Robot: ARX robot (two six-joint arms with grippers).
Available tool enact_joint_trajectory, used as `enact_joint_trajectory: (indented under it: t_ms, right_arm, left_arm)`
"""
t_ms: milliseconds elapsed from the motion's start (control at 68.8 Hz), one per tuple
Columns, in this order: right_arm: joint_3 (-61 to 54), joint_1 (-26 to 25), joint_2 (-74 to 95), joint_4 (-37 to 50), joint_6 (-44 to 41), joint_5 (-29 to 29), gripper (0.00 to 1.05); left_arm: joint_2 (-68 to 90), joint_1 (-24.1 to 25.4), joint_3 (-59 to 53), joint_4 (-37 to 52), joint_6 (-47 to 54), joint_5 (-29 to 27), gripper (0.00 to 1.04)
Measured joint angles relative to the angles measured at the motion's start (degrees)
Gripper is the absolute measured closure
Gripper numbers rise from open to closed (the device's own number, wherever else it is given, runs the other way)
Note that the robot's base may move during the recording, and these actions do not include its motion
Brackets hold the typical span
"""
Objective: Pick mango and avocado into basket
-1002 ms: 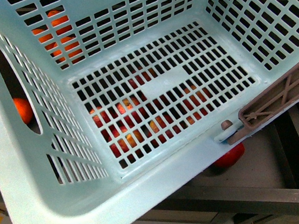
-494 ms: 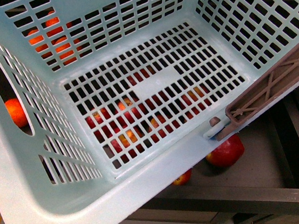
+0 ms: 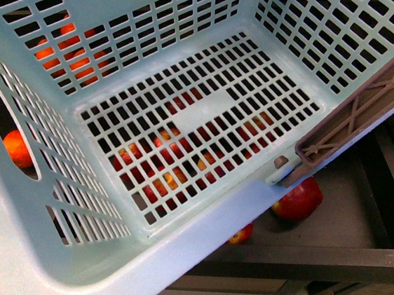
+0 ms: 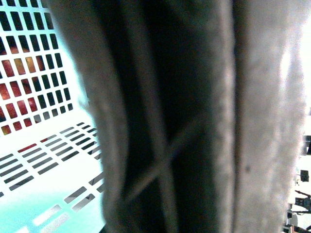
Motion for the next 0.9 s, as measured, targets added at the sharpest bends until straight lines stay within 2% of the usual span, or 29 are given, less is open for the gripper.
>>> enact_joint_trajectory:
  t_ms: [131, 320, 610, 901]
  right_arm:
    - [6.86, -5.35, 18.43, 8.09, -6.45, -0.81, 0.09]
    - [16.98, -9.07, 40.26, 8.87, -11.34, 2.4, 0.09]
    - [30.01, -8.17, 59.25, 8.72, -9.97, 4.72, 0.09]
    - [40.85, -6.69, 67.12, 6.05, -7.91, 5.68, 0.09]
  left_arm:
    - [0.0, 0.0, 0.0, 0.0, -0.02, -0.07, 0.92]
    - [0.0, 0.0, 0.0, 0.0, 0.0, -0.07, 0.92]
    - [0.0, -0.02, 0.0, 0.0, 0.0, -0.02, 0.92]
    - [0.0, 0.0, 0.0, 0.0, 0.0, -0.04, 0.92]
